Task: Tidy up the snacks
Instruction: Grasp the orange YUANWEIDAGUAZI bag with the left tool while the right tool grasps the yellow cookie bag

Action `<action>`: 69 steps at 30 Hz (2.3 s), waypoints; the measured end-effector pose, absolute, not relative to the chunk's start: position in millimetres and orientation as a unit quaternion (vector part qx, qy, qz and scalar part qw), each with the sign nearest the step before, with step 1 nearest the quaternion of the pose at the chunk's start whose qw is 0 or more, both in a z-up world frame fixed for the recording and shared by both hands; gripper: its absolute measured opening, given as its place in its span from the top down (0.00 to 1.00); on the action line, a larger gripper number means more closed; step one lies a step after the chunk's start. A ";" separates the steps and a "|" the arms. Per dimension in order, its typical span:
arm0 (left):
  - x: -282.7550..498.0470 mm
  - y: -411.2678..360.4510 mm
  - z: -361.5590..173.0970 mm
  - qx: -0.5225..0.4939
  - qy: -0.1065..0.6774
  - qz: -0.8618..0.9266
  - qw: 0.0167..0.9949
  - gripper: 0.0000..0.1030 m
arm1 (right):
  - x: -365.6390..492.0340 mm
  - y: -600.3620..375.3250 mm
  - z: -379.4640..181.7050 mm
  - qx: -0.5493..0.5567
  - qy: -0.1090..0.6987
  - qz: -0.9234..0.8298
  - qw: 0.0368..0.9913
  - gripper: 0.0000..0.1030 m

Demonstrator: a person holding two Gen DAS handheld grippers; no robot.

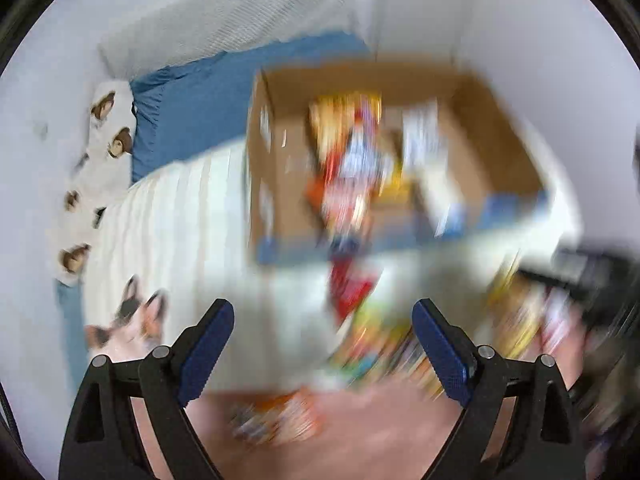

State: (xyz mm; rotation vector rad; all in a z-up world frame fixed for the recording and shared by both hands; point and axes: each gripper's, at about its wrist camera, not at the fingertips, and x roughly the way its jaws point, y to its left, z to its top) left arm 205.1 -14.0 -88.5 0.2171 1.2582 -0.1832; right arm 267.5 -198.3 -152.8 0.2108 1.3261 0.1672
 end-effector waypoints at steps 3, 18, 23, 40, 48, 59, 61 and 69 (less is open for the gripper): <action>163.7 -10.0 -146.4 0.189 0.634 -0.105 0.743 0.11 | 241.8 -188.9 -184.2 0.089 0.642 0.086 0.756 0.04; 157.3 -5.2 -257.9 0.339 0.664 -0.120 0.655 0.25 | 187.0 -183.4 -238.6 0.094 0.682 0.069 0.722 0.04; 205.6 14.2 -232.4 0.121 0.708 -0.067 0.692 0.26 | 192.2 -224.7 -222.2 0.118 0.656 0.016 0.746 0.04; 223.2 19.1 -208.9 -0.038 0.732 -0.050 0.678 0.26 | 215.5 -250.4 -289.0 0.096 0.713 0.018 0.694 0.33; 214.7 -14.4 -181.9 0.061 0.725 -0.061 0.683 0.26 | 194.0 -232.4 -293.1 0.119 0.727 0.045 0.675 0.23; 261.6 -59.4 -200.5 0.048 0.732 -0.063 0.677 0.37 | 206.1 -199.6 -299.4 0.107 0.712 0.017 0.694 0.46; 263.7 -48.2 -199.8 -0.019 0.737 -0.041 0.674 0.41 | 203.0 -204.0 -296.9 0.137 0.710 0.019 0.690 0.48; 257.0 -42.9 -209.2 -0.072 0.740 -0.019 0.669 0.39 | 198.6 -207.9 -308.3 0.193 0.718 0.022 0.669 0.37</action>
